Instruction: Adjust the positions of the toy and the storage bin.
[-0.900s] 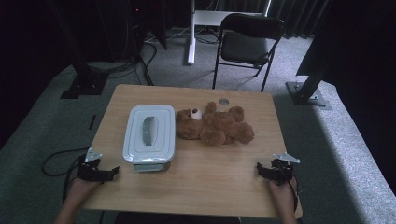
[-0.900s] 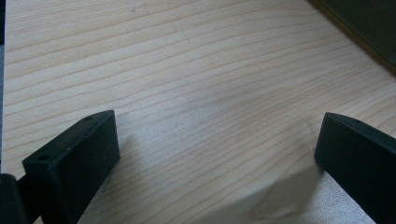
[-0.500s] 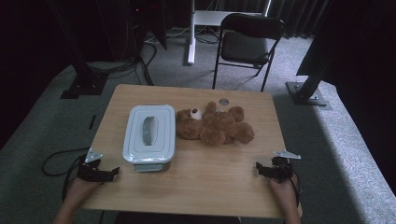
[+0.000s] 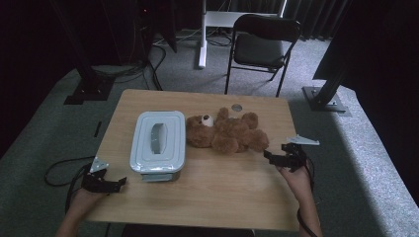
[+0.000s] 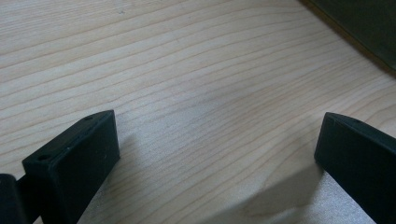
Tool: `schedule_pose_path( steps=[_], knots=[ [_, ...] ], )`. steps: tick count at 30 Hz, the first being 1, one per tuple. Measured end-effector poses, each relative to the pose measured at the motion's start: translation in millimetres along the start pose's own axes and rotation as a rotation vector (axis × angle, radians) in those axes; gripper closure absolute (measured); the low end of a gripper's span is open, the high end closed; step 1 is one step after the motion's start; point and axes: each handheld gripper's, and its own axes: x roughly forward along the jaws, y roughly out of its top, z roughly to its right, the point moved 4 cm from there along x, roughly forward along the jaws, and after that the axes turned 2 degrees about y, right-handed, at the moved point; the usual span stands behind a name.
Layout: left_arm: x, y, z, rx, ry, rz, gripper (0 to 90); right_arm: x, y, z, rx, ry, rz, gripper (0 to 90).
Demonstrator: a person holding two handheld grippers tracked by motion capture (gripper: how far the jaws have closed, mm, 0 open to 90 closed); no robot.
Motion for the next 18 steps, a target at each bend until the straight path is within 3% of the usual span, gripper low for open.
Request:
schedule_pose_path(
  steps=[7,12,18],
  knots=[
    [0.0,0.0,0.0,0.002,-0.001,0.0,0.4,10.4,42.4,-11.3,-0.046,0.047,0.024,12.8],
    [-0.1,-0.1,0.1,0.005,-0.004,0.0,0.4,32.8,62.5,-17.4,-0.06,0.101,0.003,12.8],
    [-0.1,-0.1,0.1,0.005,-0.004,0.0,0.4,60.0,77.6,-19.7,-0.073,0.129,-0.037,12.7]
  ],
)
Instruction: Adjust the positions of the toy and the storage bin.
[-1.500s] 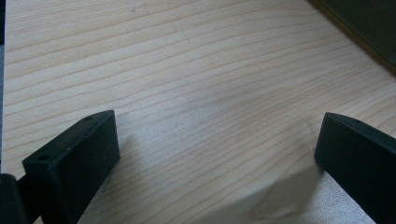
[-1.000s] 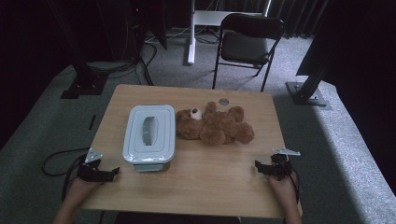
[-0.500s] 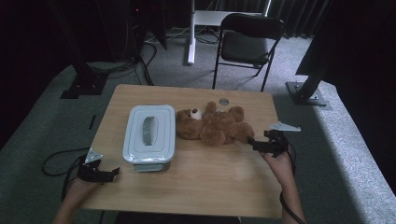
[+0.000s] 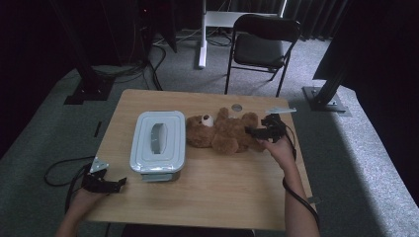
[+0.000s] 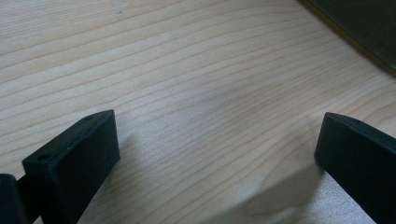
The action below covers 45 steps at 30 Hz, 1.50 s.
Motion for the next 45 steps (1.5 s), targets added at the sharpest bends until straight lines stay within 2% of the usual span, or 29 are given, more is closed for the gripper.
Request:
schedule_pose_path(
  steps=[3,8,11,18,21,22,27,31,32,34,38,41,45],
  knots=[
    [0.0,-0.1,0.1,0.001,-0.001,0.0,0.4,9.0,7.1,0.1,-0.004,0.012,-0.013,12.8],
    [-0.3,-0.2,0.1,0.003,-0.001,0.0,0.4,28.3,24.6,-8.0,-0.043,0.057,-0.016,12.8],
    [-0.3,-0.3,0.2,0.004,-0.002,0.0,0.4,41.1,26.3,-12.4,-0.065,0.075,-0.048,12.8],
    [-0.5,-0.5,0.3,0.004,-0.003,0.0,0.4,71.3,8.7,-12.5,-0.1,0.065,-0.177,12.4],
    [-0.6,-0.6,0.5,0.003,-0.003,0.0,0.4,74.9,-3.1,-11.7,-0.082,0.108,-0.188,11.4],
    [-0.6,-0.6,0.5,0.003,-0.003,0.0,0.4,74.3,-6.9,-12.5,-0.089,0.12,-0.184,11.2],
    [-0.6,-0.6,0.6,0.002,-0.003,0.0,0.5,73.4,-21.3,-18.6,-0.126,0.129,-0.21,12.0],
    [-0.6,-0.6,0.7,0.001,-0.003,0.0,0.5,73.3,-24.1,-22.2,-0.124,0.121,-0.222,25.9],
    [-0.6,-0.6,0.7,0.001,-0.003,0.0,0.4,73.3,-24.1,-22.2,-0.124,0.121,-0.222,25.9],
    [-0.7,-0.7,0.9,0.0,-0.003,0.0,0.5,70.9,-24.0,-25.3,-0.149,0.112,-0.224,42.0],
    [-0.7,-0.8,1.0,0.0,-0.003,0.0,0.5,68.2,-24.9,-31.8,-0.165,0.104,-0.214,57.6],
    [-0.8,-0.8,1.0,0.0,-0.002,0.0,0.5,63.4,-24.0,-33.2,-0.148,0.103,-0.188,64.1],
    [-0.8,-0.7,1.0,-0.001,-0.002,0.0,0.5,55.1,-20.2,-29.9,-0.092,0.091,-0.147,67.9]
  ],
)
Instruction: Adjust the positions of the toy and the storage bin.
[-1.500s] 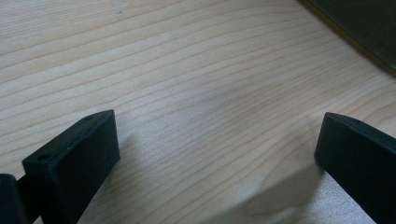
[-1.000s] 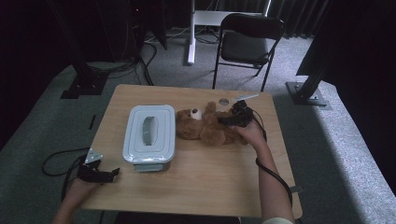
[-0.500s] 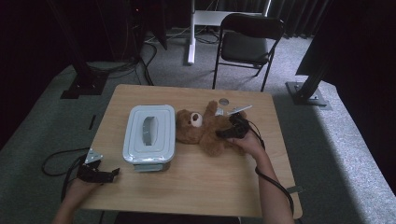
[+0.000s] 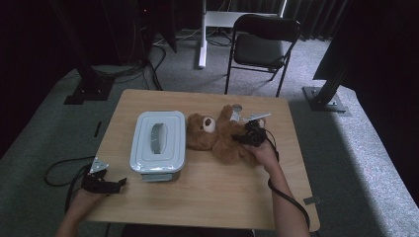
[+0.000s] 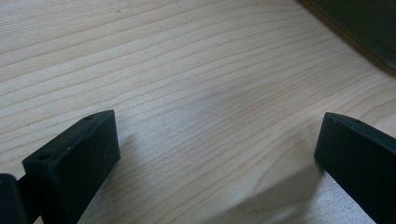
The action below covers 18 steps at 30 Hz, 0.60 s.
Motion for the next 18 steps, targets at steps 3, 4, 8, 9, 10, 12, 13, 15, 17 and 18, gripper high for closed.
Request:
schedule_pose_path(
  steps=[3,4,8,9,10,12,13,15,17,18],
  knots=[
    [0.0,0.0,0.0,0.0,0.0,0.0,0.5,-9.1,2.3,9.2,0.084,-0.019,0.044,69.1],
    [0.0,0.0,0.0,0.0,0.0,0.0,0.5,-11.2,2.3,12.0,0.1,-0.031,0.052,69.2],
    [0.0,0.0,0.0,0.0,0.0,0.0,0.5,-24.3,0.9,31.4,0.189,-0.147,0.098,69.9],
    [0.0,0.0,0.0,0.0,0.0,0.0,0.4,-28.2,0.0,37.0,0.22,-0.169,0.11,70.0],
    [0.0,0.0,0.0,0.0,0.0,0.0,0.5,-32.3,-1.3,42.8,0.248,-0.193,0.122,70.5],
    [0.0,0.0,0.0,0.0,0.0,0.0,0.5,-40.8,-3.8,53.5,0.306,-0.236,0.149,70.5],
    [0.0,0.0,0.0,0.0,0.0,0.0,0.5,-45.5,-5.2,59.1,0.333,-0.26,0.165,70.4],
    [0.0,0.0,0.0,0.0,0.0,0.0,0.5,-55.2,-6.5,67.4,0.368,-0.313,0.197,70.3],
    [0.0,0.0,0.1,-0.001,0.001,0.0,0.5,-64.8,-7.2,73.8,0.407,-0.385,0.229,70.0],
    [0.0,0.0,0.1,-0.001,0.001,0.0,0.5,-71.1,-8.9,79.8,0.448,-0.454,0.25,69.6]
  ],
)
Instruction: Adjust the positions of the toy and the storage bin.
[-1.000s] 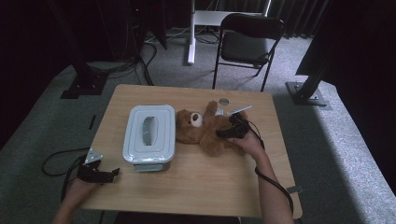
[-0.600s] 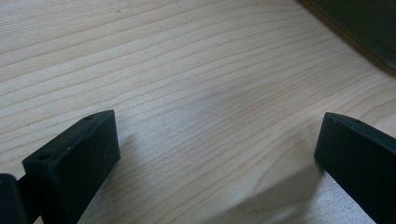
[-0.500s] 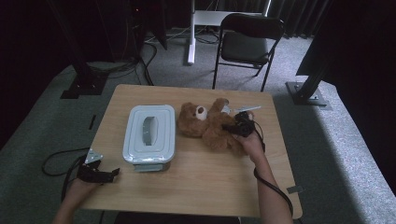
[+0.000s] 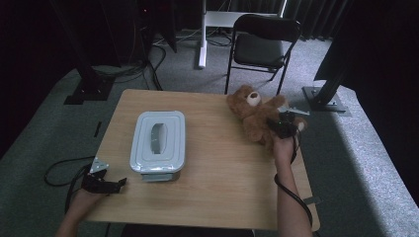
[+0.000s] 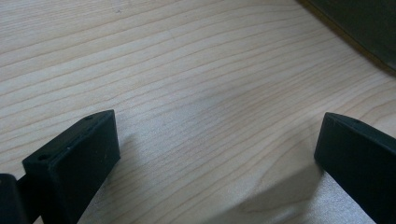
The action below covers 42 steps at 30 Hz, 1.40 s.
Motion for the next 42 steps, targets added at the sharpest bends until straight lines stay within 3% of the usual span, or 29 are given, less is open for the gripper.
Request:
schedule_pose_path(
  steps=[2,4,5,6,7,10,12,17,22,25,29,30,33,36,37,40,41,42],
  knots=[
    [0.0,0.0,0.0,0.0,0.0,0.0,0.5,0.9,-0.8,8.3,0.047,-0.065,0.004,67.2],
    [0.0,0.0,0.0,0.0,0.0,0.0,0.5,8.8,-6.8,13.1,0.052,-0.103,-0.043,62.6],
    [0.0,0.0,0.0,0.0,0.0,0.0,0.5,14.5,-12.1,14.2,0.05,-0.101,-0.08,59.0],
    [0.0,0.0,0.0,0.0,0.0,0.0,0.5,14.5,-12.1,14.2,0.05,-0.101,-0.08,59.0],
    [0.0,0.0,0.0,0.0,0.0,0.0,0.5,20.1,-18.8,12.9,0.011,-0.065,-0.088,48.1],
    [0.0,0.0,0.0,0.0,0.0,0.0,0.5,13.6,-16.0,12.4,0.0,-0.077,-0.078,36.8],
    [0.0,0.0,0.0,0.0,0.0,0.0,0.5,10.6,-15.4,12.7,-0.008,-0.08,-0.082,35.4],
    [-0.1,-0.2,0.2,-0.001,0.001,0.001,0.5,-18.5,-24.3,19.4,-0.02,-0.067,-0.049,29.6],
    [-0.2,-0.2,0.3,-0.002,0.002,0.001,0.5,-24.6,-55.5,30.2,-0.05,-0.087,-0.14,27.8],
    [-0.2,-0.2,0.3,-0.002,0.002,0.001,0.5,-25.3,-72.7,33.4,-0.041,-0.052,-0.176,32.2],
    [-0.2,-0.2,0.3,-0.002,0.002,0.001,0.5,-25.6,-87.4,24.7,-0.096,-0.032,-0.205,53.9],
    [-0.2,-0.2,0.3,-0.002,0.002,0.001,0.5,-25.8,-89.2,20.4,-0.086,-0.009,-0.209,56.9],
    [-0.2,-0.2,0.3,-0.002,0.002,0.001,0.5,-27.3,-89.2,8.3,-0.085,0.047,-0.211,59.8],
    [-0.2,-0.2,0.3,-0.002,0.002,0.001,0.5,-27.5,-88.8,4.9,-0.07,0.071,-0.213,59.9],
    [-0.2,-0.2,0.3,-0.002,0.002,0.001,0.5,-26.5,-86.9,-6.9,-0.064,0.131,-0.218,59.9],
    [-0.2,-0.2,0.2,-0.002,0.002,0.0,0.5,-21.5,-84.4,-23.9,-0.071,0.178,-0.223,59.8],
    [-0.2,-0.2,0.2,-0.002,0.002,0.0,0.5,-21.5,-84.4,-23.9,-0.071,0.178,-0.223,59.8],
    [-0.2,-0.2,0.2,-0.002,0.002,0.0,0.5,-13.6,-83.6,-37.5,-0.062,0.224,-0.225,59.6]
  ],
)
